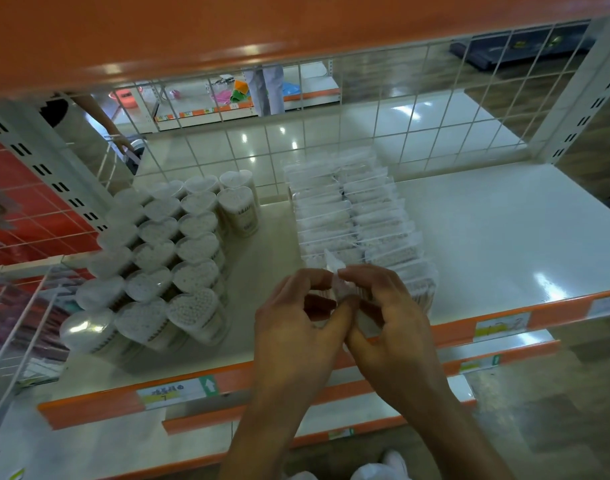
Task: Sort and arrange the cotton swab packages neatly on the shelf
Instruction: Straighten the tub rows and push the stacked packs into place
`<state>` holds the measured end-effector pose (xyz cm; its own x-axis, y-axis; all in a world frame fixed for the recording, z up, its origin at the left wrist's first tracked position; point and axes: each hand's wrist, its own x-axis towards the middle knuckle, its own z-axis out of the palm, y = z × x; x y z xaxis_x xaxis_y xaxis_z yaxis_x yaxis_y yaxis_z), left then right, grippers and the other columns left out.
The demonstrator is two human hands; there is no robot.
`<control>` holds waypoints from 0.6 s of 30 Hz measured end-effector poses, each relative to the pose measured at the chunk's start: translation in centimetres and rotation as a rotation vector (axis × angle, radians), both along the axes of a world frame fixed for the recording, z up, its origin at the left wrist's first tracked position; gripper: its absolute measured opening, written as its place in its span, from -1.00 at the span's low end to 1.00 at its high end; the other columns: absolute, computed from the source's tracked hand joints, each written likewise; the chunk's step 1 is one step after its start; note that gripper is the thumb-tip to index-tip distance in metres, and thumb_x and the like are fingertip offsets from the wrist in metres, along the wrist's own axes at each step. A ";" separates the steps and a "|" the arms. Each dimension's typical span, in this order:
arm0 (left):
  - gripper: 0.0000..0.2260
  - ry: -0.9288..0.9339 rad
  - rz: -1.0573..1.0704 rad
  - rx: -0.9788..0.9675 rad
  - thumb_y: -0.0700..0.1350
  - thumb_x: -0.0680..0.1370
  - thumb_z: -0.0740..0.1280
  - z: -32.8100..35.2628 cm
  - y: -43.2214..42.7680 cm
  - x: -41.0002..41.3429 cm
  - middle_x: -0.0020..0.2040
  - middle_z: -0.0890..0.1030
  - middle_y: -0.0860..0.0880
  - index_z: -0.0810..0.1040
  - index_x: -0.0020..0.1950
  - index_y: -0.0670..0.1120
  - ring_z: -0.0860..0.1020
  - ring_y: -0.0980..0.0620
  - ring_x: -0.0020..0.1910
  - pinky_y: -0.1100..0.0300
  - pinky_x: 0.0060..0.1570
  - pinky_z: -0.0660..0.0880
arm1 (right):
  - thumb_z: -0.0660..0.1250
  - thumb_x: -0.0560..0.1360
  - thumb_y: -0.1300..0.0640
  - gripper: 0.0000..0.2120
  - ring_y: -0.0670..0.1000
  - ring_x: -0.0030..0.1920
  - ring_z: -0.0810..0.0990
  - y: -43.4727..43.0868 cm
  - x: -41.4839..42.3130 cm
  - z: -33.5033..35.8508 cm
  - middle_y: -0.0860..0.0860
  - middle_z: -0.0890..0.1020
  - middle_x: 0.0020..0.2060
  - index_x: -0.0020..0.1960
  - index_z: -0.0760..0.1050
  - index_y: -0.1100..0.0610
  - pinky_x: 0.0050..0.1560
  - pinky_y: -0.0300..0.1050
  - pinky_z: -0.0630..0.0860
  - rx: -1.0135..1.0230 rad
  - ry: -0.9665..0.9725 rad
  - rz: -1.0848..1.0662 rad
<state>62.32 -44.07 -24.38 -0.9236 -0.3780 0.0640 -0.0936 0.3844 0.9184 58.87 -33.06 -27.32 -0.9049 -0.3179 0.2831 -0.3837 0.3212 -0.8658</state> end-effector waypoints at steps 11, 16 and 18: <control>-0.63 0.092 0.030 -0.161 -0.07 0.45 0.45 -2.0 -1.6 -0.8 0.13 0.51 0.18 0.46 0.19 0.20 0.49 0.31 0.10 0.42 0.04 0.45 | 0.22 0.46 0.35 -0.52 -0.06 0.19 0.52 0.5 -1.3 0.1 -0.12 0.53 0.13 0.11 0.44 -0.22 0.12 -0.12 0.56 -0.176 -0.106 -0.039; -0.49 0.049 -0.078 -0.046 -0.08 0.50 0.41 -1.6 -1.5 -0.7 0.04 0.56 0.28 0.27 0.27 0.37 0.57 0.33 -0.03 0.48 -0.14 0.48 | 0.18 0.38 0.26 -0.54 -0.05 0.18 0.52 0.7 -1.9 0.2 -0.10 0.52 0.14 0.15 0.41 -0.18 0.07 -0.08 0.58 -0.142 -0.084 -0.014; -0.54 0.057 -0.074 -0.079 -0.10 0.50 0.41 -1.8 -1.7 -0.8 -0.02 0.56 0.30 0.32 0.21 0.35 0.57 0.36 -0.05 0.50 -0.19 0.46 | 0.23 0.42 0.31 -0.54 -0.10 0.13 0.54 0.7 -2.1 0.1 -0.11 0.53 0.11 0.13 0.41 -0.19 0.04 -0.16 0.59 -0.093 -0.048 -0.016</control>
